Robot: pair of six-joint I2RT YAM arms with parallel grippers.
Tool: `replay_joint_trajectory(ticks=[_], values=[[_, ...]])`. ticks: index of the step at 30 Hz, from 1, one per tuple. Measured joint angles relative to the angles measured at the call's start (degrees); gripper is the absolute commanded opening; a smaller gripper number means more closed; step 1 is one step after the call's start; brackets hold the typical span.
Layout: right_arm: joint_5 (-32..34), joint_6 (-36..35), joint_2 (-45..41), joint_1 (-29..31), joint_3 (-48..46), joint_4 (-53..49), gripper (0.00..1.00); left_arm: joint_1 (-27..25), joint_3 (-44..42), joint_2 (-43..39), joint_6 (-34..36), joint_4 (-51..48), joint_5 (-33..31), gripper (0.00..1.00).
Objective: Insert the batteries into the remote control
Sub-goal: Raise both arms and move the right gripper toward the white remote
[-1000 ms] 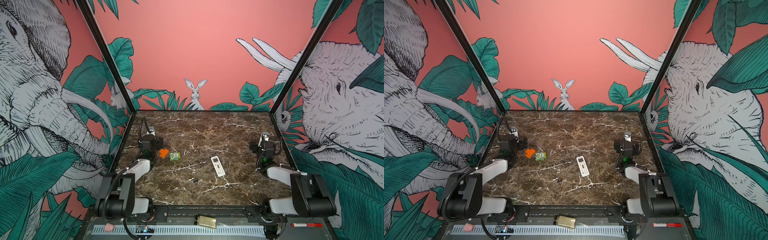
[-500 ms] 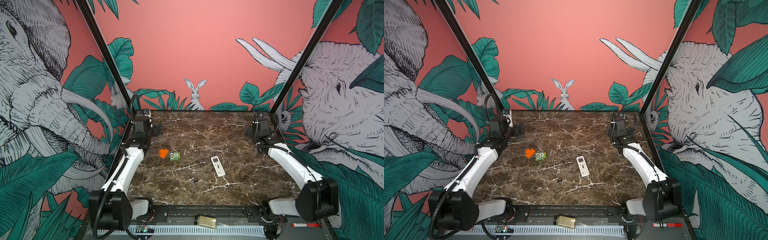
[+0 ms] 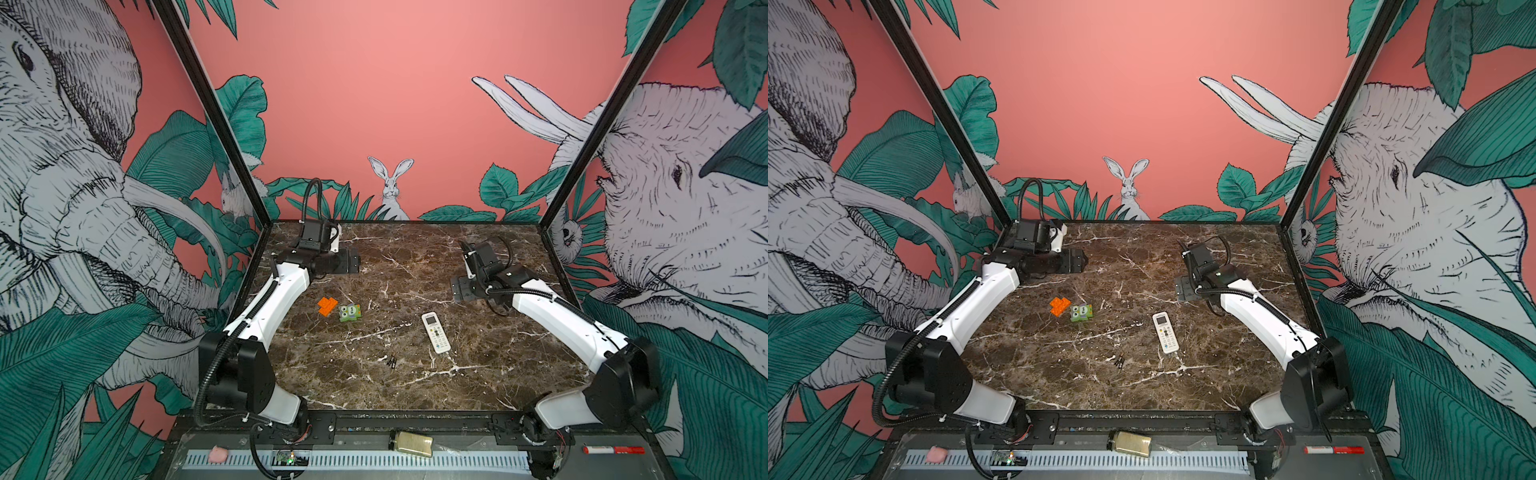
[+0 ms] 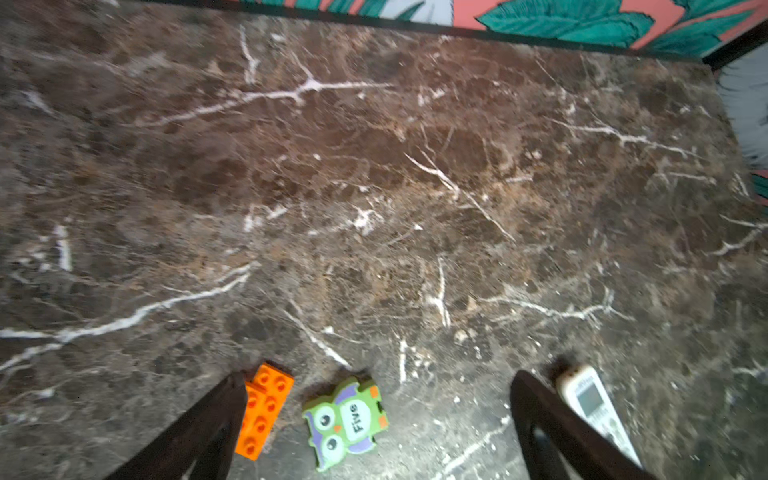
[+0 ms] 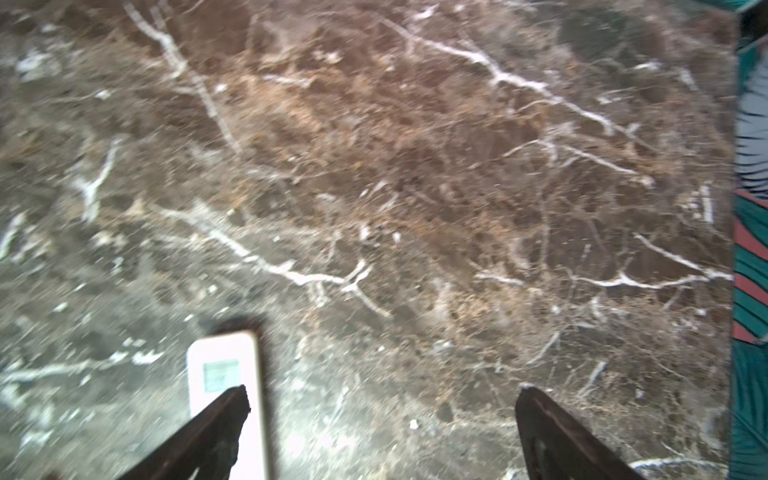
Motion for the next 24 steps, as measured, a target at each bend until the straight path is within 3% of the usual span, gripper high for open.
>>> replay_joint_trajectory(ticks=[12, 24], values=[[-8.5, -0.2, 2.3, 5.2, 0.0, -5.0, 1.00, -6.4, -2.0, -4.1, -3.4, -2.3, 7.3, 0.99], [-14.0, -0.2, 5.9, 9.2, -2.1, -5.6, 0.99, -6.7, -4.1, -7.6, -2.9, -4.3, 10.1, 0.99]])
